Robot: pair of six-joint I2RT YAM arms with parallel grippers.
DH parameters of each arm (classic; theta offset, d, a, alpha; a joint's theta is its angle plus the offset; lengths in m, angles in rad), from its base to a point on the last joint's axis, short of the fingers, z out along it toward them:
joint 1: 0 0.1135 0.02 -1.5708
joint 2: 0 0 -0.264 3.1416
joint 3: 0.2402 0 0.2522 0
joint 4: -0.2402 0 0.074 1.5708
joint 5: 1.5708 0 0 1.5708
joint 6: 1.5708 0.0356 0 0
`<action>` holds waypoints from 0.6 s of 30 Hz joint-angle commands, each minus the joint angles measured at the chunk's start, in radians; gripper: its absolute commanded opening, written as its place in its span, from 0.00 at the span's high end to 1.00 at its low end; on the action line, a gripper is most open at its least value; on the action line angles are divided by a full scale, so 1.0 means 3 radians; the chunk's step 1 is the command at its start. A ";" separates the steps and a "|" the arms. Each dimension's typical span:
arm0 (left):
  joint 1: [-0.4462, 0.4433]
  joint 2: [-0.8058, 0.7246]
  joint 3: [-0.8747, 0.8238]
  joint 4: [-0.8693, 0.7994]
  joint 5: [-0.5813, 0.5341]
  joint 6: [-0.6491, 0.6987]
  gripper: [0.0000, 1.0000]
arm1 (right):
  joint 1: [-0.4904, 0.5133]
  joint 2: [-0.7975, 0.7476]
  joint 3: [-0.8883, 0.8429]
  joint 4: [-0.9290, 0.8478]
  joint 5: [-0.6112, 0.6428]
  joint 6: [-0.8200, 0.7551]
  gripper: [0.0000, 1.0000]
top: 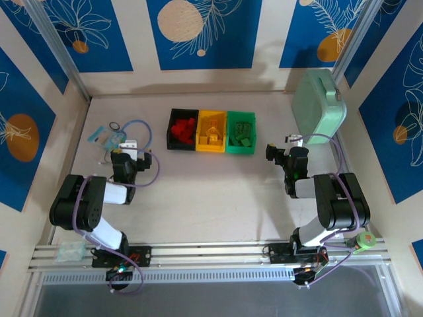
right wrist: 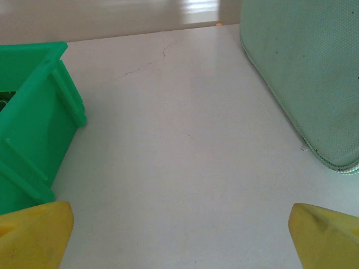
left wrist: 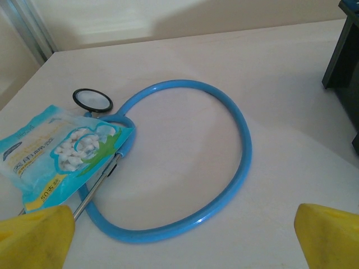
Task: Sort the legos into containers by color
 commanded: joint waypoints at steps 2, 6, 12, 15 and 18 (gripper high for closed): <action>0.0011 -0.0040 -0.0010 0.0022 -0.0034 -0.0051 0.00 | 0.0011 -0.0053 0.0011 0.0000 -0.0025 0.0032 0.01; 0.0005 -0.0046 -0.0084 0.0163 0.0069 -0.0019 0.00 | 0.0011 -0.0053 0.0011 -0.0004 -0.0031 0.0032 0.01; 0.0005 -0.0046 -0.0021 0.0048 0.0145 0.0015 0.00 | 0.0011 -0.0053 0.0011 -0.0001 -0.0032 0.0033 0.01; 0.0005 -0.0050 0.0023 -0.0052 0.0199 0.0025 0.00 | 0.0005 -0.0053 0.0016 -0.0013 -0.0033 0.0037 0.01; 0.0005 -0.0048 0.0032 -0.0065 0.0222 0.0034 0.00 | 0.0003 -0.0053 0.0016 -0.0006 -0.0037 0.0037 0.01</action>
